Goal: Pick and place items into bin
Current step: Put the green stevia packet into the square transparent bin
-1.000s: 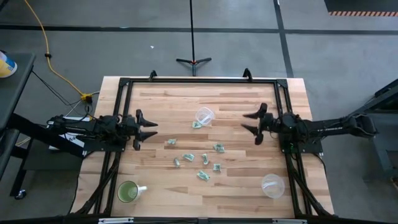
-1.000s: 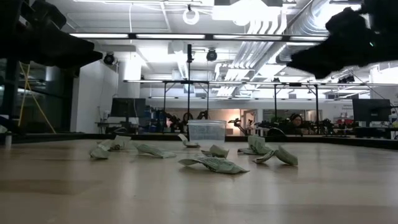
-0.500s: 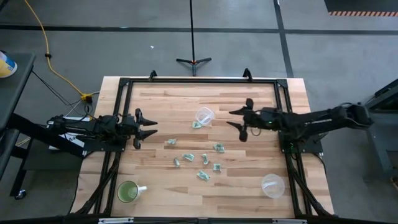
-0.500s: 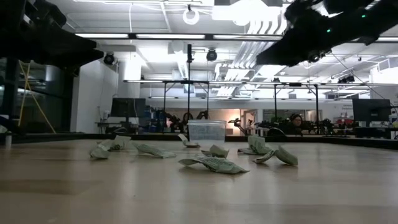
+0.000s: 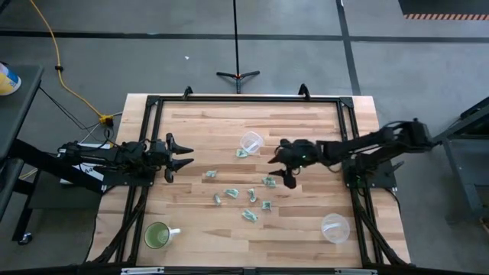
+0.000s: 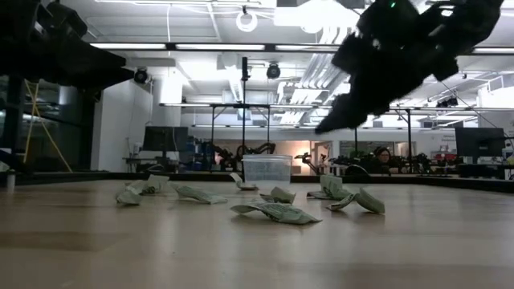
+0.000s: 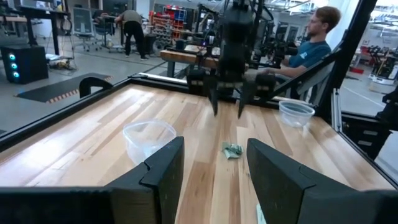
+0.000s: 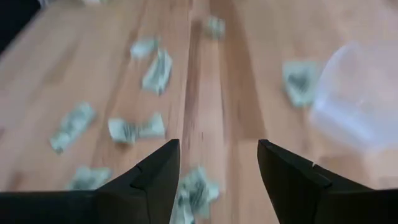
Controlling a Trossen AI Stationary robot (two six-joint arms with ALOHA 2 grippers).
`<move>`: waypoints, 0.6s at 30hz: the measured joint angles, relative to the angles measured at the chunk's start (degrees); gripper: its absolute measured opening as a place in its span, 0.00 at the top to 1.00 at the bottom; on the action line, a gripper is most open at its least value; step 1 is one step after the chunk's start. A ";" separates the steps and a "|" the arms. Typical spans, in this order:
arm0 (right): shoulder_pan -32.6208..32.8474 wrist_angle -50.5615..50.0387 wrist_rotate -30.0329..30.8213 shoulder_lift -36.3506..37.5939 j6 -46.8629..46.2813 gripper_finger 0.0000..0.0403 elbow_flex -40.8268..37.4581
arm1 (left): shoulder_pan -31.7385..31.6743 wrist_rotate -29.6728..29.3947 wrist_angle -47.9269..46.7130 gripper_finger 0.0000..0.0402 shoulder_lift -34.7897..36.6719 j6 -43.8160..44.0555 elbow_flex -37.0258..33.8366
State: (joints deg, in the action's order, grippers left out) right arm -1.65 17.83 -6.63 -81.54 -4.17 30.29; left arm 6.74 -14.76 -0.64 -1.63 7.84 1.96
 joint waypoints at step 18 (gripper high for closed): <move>1.28 0.24 2.60 -13.13 -2.35 0.51 2.74 | 0.02 0.02 -0.37 0.48 0.00 -0.02 0.00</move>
State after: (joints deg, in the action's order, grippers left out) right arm -0.36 18.06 -4.02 -94.67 -6.52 33.04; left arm 6.76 -14.74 -1.02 -1.63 7.81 1.96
